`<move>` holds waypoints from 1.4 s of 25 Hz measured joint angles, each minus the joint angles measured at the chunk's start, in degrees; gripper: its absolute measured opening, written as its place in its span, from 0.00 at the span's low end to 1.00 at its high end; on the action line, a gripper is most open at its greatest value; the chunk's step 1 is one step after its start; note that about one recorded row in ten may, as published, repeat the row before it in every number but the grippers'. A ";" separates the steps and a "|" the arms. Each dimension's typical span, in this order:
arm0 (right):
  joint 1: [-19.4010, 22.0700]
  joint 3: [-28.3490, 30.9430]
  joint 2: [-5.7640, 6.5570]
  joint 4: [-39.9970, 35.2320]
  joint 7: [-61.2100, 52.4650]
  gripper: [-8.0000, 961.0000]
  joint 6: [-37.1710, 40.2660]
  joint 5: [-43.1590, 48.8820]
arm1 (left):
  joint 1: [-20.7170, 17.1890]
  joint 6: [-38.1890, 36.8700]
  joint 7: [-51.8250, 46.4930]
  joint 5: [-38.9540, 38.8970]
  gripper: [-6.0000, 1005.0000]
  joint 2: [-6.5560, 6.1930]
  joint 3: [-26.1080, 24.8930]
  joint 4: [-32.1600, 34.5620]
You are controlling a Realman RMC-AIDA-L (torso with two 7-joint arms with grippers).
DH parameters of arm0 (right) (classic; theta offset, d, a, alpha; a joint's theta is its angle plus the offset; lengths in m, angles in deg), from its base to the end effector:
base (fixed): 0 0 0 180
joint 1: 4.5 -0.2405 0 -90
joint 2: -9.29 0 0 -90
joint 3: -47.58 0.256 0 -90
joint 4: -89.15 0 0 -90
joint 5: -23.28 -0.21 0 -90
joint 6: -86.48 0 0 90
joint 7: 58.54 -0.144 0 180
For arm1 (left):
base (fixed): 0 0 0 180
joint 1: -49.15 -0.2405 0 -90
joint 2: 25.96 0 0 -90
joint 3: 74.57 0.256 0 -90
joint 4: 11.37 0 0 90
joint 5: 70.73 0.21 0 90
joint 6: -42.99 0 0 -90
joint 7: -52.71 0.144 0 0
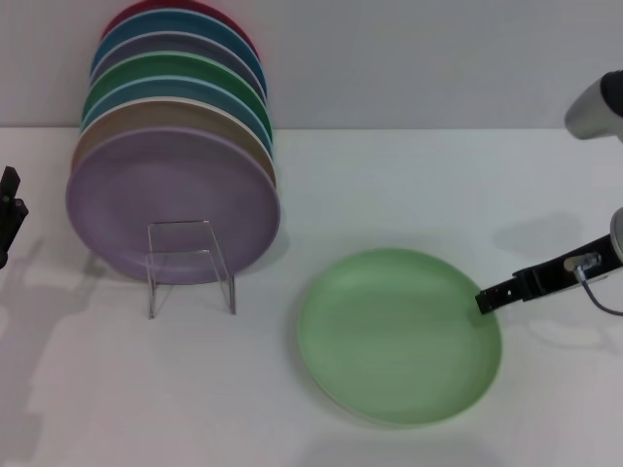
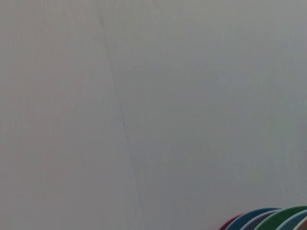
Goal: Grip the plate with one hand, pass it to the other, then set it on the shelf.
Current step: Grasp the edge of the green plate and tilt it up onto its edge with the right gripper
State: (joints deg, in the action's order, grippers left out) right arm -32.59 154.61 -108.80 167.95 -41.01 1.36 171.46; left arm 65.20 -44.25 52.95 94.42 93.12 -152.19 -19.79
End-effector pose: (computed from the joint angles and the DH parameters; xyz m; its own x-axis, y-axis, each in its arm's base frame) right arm 0.2216 0.3540 0.0297 0.4651 -0.8806 -0.0907 -0.7873 -0.3646 -0.4972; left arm -0.3301 0.2753 0.0214 0.7957 -0.3278 0.5093 0.5057 -0.1030 -0.8565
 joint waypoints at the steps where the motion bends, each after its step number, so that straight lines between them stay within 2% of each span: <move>1: -0.07 -0.06 -0.09 -0.30 0.21 0.83 -0.01 0.12 | -0.02 0.00 -0.02 0.00 0.80 0.00 0.00 0.00; 8: -0.73 -0.95 -0.63 -3.48 1.26 0.80 1.66 0.51 | -0.16 -0.03 -0.05 0.15 0.80 0.00 0.03 -0.01; 16: -3.49 -2.07 -0.64 -9.92 1.87 0.76 4.88 0.85 | -0.72 -0.18 -0.08 0.21 0.80 0.00 0.09 -0.38; 28: -4.74 -2.88 -0.53 -11.69 1.98 0.70 4.79 1.35 | -0.62 0.00 -0.16 0.30 0.80 0.00 0.09 -0.27; 35: -5.04 -3.00 -0.41 -12.39 2.10 0.54 4.53 1.55 | -0.41 0.05 -0.17 0.35 0.80 0.00 0.09 -0.21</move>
State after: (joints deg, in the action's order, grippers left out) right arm -37.63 151.61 -109.21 155.57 -38.91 5.88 173.02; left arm 64.79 -44.20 52.79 94.78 93.12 -152.09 -20.00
